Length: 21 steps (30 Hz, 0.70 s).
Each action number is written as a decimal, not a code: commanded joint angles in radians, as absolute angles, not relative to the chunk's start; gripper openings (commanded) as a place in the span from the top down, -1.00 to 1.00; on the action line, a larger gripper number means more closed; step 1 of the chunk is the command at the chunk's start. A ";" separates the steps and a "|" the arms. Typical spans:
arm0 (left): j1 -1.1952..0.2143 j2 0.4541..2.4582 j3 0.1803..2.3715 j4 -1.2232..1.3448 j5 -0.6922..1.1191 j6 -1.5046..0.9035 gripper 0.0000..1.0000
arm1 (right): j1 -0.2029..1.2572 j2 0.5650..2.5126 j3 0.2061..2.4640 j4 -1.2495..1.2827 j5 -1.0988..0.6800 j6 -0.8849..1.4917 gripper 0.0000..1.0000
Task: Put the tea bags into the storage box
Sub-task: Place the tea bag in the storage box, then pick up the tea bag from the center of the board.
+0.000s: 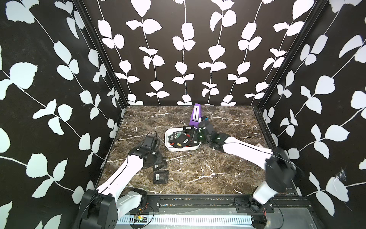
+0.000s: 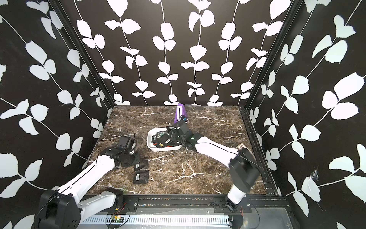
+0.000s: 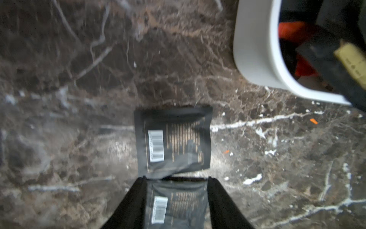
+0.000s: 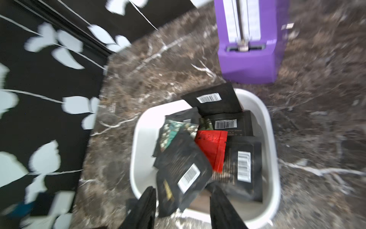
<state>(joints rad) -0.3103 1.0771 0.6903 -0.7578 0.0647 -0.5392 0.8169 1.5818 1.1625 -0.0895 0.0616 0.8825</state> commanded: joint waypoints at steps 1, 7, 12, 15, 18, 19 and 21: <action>-0.304 1.043 0.696 -0.849 0.121 -0.562 0.21 | 0.880 1.512 1.086 -0.118 0.092 0.868 0.07; -0.317 1.031 0.653 -0.876 0.115 -0.612 0.41 | 1.055 1.461 0.944 -0.045 0.124 0.986 0.07; -0.350 1.028 0.612 -0.855 0.114 -0.657 0.47 | 1.185 1.524 0.906 0.064 0.138 1.095 0.11; -0.360 1.035 0.592 -0.828 0.116 -0.673 0.51 | 1.231 1.593 0.896 0.176 0.123 1.153 0.20; -0.364 1.058 0.574 -0.798 0.129 -0.677 0.69 | 1.260 1.705 0.938 0.208 0.106 1.182 0.23; -0.365 1.069 0.571 -0.792 0.129 -0.674 0.74 | 1.267 1.734 0.949 0.226 0.102 1.189 0.25; -0.368 1.086 0.560 -0.787 0.119 -0.670 0.80 | 1.277 1.779 0.971 0.253 0.096 1.202 0.28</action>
